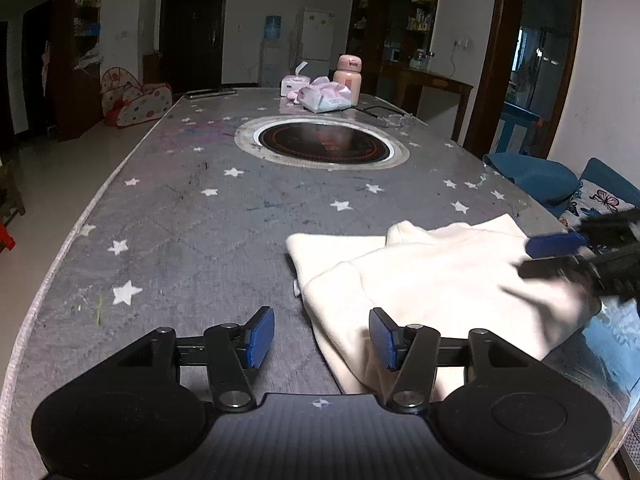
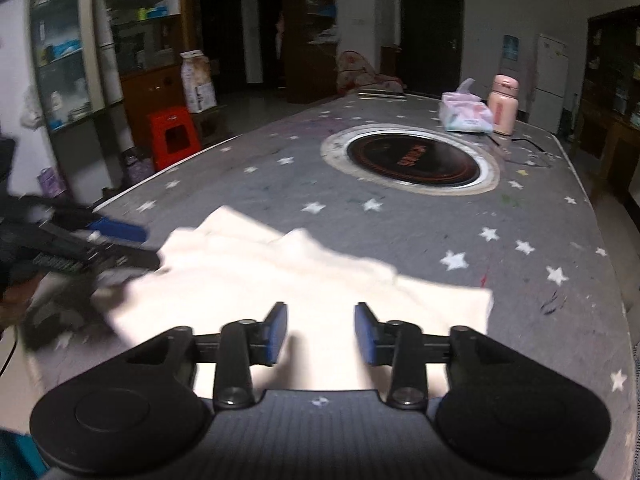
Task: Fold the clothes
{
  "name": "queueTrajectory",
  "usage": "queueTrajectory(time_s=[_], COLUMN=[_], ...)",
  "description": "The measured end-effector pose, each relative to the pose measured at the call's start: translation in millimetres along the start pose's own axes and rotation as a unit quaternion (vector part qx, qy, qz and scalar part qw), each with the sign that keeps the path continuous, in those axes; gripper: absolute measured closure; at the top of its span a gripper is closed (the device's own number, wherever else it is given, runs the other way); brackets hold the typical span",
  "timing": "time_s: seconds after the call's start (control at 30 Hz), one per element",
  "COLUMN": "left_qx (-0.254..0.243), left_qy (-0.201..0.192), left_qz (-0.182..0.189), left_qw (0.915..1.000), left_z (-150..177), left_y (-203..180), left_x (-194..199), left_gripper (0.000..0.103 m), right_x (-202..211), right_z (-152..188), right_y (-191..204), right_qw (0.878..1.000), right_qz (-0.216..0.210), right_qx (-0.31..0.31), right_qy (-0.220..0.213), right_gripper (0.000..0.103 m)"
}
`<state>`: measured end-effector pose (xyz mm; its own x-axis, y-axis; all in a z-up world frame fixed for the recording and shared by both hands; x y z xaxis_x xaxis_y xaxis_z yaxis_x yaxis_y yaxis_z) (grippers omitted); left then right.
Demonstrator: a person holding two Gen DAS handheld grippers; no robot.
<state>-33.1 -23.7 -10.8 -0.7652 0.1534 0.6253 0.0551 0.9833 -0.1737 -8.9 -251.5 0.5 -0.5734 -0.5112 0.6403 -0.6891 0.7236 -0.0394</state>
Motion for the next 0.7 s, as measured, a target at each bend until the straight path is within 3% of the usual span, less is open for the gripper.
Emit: queueTrajectory(time_s=[0.17, 0.43, 0.57, 0.7], left_qx=[0.003, -0.008, -0.01, -0.011], left_qy=[0.003, -0.013, -0.016, -0.016], left_qz=[-0.003, -0.014, -0.023, -0.03], left_qw=[1.0, 0.9998, 0.9996, 0.9993], left_z=[1, 1, 3, 6], left_y=[-3, -15, -18, -20], left_x=[3, 14, 17, 20], left_gripper=[0.035, 0.007, 0.0, 0.0], right_x=[5, 15, 17, 20], right_z=[20, 28, 29, 29], right_y=[19, 26, 30, 34], right_qw=[1.0, 1.0, 0.999, 0.999], right_qz=[0.004, 0.009, 0.012, 0.014], right_qx=[0.005, -0.016, -0.022, -0.025], right_qy=[0.003, -0.017, -0.027, -0.035], right_gripper=[0.056, 0.042, 0.03, 0.023])
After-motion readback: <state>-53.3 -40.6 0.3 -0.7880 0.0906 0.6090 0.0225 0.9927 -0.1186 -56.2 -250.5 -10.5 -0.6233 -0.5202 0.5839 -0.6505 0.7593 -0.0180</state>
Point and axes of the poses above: each gripper's, at about its wrist camera, not at the fingertips, and x roughly against the way its jaws point, y to its left, z to its underside, the point moved 7 cm from there along -x, roughly the way its jaws point, and after that the axes turned 5 degrees about x, right-handed, at the moved point
